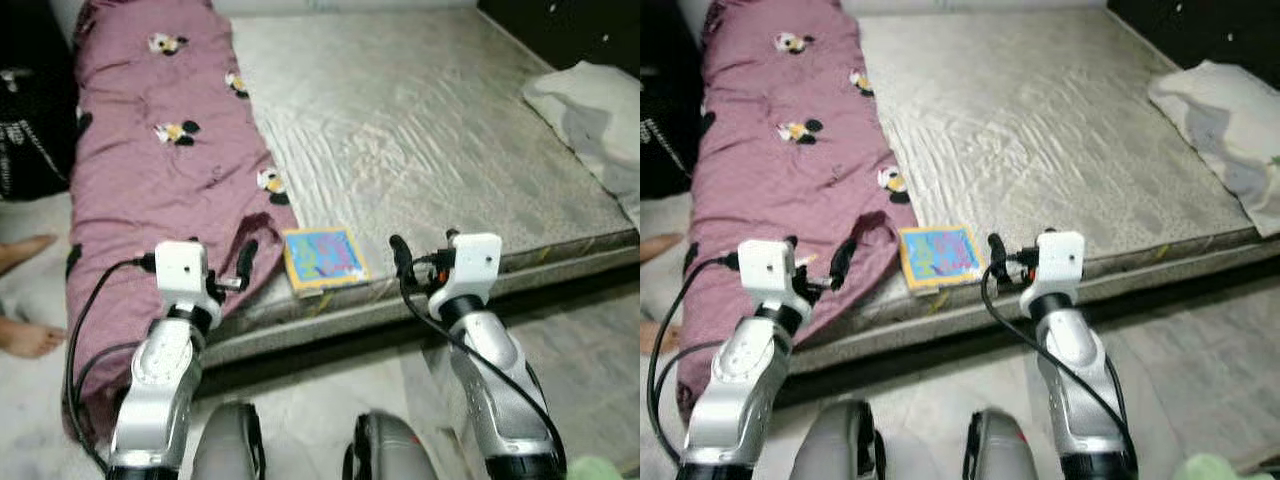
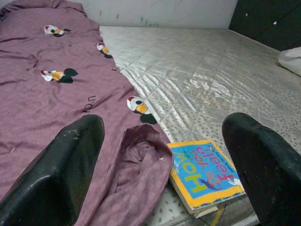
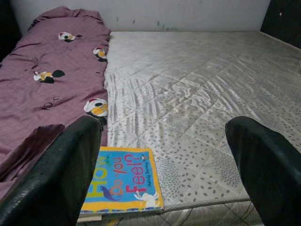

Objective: Clean up the room

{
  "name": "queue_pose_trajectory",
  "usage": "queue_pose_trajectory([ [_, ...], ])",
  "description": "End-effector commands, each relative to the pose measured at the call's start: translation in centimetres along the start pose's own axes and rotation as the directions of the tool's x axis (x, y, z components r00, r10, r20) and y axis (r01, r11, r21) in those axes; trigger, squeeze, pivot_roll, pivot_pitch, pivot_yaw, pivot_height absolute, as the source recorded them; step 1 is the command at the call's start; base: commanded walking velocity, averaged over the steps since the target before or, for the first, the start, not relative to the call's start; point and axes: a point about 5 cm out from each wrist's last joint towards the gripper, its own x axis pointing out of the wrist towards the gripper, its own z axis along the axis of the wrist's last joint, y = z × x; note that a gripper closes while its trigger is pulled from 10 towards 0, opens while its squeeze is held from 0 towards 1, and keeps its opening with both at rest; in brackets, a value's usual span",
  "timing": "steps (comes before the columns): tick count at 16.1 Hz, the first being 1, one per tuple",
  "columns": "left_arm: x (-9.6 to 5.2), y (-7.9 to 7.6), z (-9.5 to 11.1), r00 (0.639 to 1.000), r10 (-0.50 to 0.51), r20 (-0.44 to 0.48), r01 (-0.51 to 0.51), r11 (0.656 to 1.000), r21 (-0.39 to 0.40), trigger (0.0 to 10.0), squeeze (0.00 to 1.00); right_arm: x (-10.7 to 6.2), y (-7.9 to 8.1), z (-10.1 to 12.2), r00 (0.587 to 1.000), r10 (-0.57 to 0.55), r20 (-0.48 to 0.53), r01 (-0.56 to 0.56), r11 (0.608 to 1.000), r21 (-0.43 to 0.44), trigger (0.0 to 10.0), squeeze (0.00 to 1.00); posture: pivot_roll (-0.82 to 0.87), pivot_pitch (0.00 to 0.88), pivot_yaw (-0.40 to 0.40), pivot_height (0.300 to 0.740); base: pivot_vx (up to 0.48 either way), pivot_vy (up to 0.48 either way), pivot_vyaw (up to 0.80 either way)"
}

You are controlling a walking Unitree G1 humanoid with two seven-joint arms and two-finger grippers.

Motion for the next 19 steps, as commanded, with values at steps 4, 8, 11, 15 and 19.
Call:
queue_pose_trajectory([
  [4, 0.08, -0.14, 0.23, 1.0, -0.01, 0.012, 0.01, 1.0, -0.002, 10.0, 0.0, -0.03, -0.24, 0.07, 1.0, -0.006, 0.004, 0.006, 1.0, -0.008, 10.0, 0.0, -0.04, 0.129, -0.047, 0.676, 0.304, 0.0, 0.0],
  [8, 0.05, -0.17, 0.17, 1.0, -0.012, 0.009, 0.012, 1.0, -0.001, 10.0, 0.0, -0.08, -0.21, 0.04, 1.0, -0.007, 0.004, 0.007, 1.0, -0.007, 10.0, 0.0, -0.04, 0.125, -0.047, 0.676, 0.304, 0.0, 0.0],
  [11, 0.07, -0.24, 0.04, 1.0, -0.01, -0.001, 0.01, 1.0, -0.004, 10.0, 0.0, -0.15, -0.14, 0.01, 1.0, -0.006, 0.005, 0.006, 1.0, -0.008, 10.0, 0.0, -0.04, 0.123, -0.046, 0.676, 0.2, 0.0, 0.0],
  [15, 0.21, -0.19, -0.17, 1.0, 0.004, -0.019, -0.004, 1.0, -0.003, 10.0, 0.0, -0.18, -0.12, 0.03, 1.0, -0.007, 0.007, 0.007, 1.0, -0.007, 10.0, 0.0, -0.04, 0.126, -0.046, 0.676, 0.0, 0.0, 0.0],
  [19, 0.53, -0.02, 0.53, 1.0, 0.013, -0.004, -0.013, 1.0, 0.005, 10.0, 0.0, -0.05, 0.0, 0.18, 1.0, 0.007, 0.012, -0.007, 1.0, -0.008, 10.0, 0.0, -0.02, 0.145, -0.049, 0.666, 0.0, 0.0, 0.0],
])
